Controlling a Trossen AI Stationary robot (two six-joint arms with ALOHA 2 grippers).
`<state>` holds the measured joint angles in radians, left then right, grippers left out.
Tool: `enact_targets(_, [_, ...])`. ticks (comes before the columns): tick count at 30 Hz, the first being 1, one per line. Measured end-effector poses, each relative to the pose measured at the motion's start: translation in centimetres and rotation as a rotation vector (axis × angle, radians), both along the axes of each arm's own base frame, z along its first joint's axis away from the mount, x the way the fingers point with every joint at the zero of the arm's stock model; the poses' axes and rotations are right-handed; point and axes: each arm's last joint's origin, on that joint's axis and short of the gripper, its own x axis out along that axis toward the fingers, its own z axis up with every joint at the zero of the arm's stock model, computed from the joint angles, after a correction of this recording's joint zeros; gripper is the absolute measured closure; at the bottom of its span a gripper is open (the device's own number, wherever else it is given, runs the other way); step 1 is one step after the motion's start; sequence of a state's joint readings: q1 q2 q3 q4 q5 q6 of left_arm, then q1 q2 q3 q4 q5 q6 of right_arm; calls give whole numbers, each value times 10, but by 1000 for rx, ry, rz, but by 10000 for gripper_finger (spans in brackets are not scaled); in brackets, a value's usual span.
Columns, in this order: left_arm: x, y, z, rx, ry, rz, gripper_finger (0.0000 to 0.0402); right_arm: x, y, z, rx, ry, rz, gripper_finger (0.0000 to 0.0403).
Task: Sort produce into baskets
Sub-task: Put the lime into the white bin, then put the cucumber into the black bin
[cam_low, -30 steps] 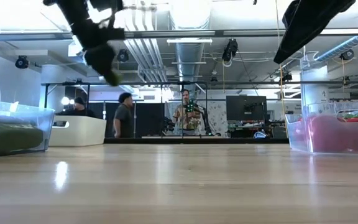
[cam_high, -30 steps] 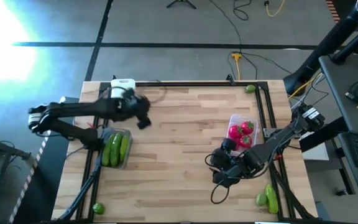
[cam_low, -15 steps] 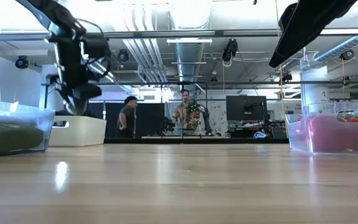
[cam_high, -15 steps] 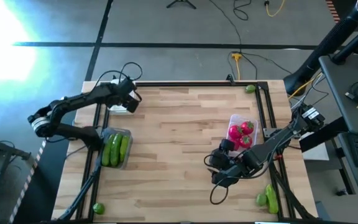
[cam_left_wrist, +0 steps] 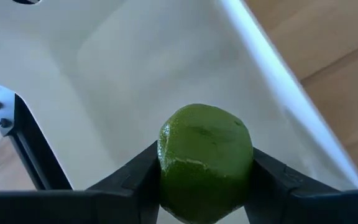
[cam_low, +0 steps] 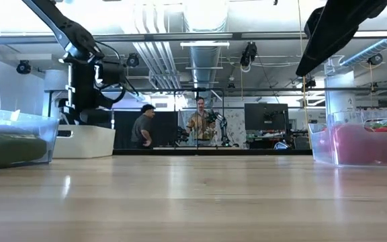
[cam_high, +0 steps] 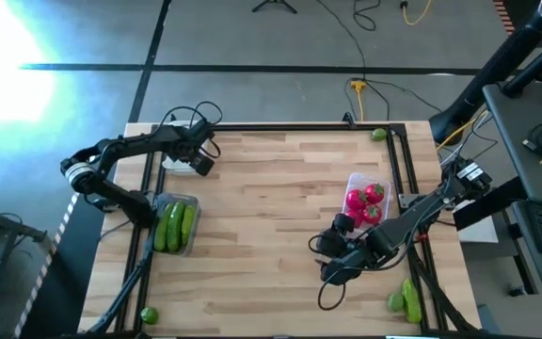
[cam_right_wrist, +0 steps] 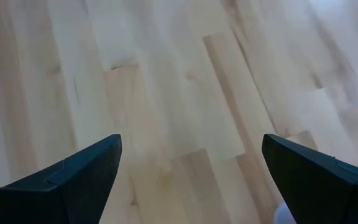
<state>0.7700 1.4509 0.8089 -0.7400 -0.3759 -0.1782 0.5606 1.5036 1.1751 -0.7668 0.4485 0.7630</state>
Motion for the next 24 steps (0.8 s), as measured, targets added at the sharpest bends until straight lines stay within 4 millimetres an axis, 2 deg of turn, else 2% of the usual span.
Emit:
enact_targets(7, [-1,-1,-1,-16,10,15,207,0,2,0,-1,-1,19,22])
enact_targets(14, [-6,-8,15,-17,-72,6,157,1,2,4,-4,-5,29,22])
enact_targets(17, [-9,-13,32,-40,-123,-4,144,0,3,15,-1,7,27,22])
enact_targets(20, [-10,-22,59,-96,-257,-12,142,-4,7,33,25,36,5,22])
enact_targets(24, [-5,-46,87,-131,-470,-138,142,-15,20,49,149,92,-68,22])
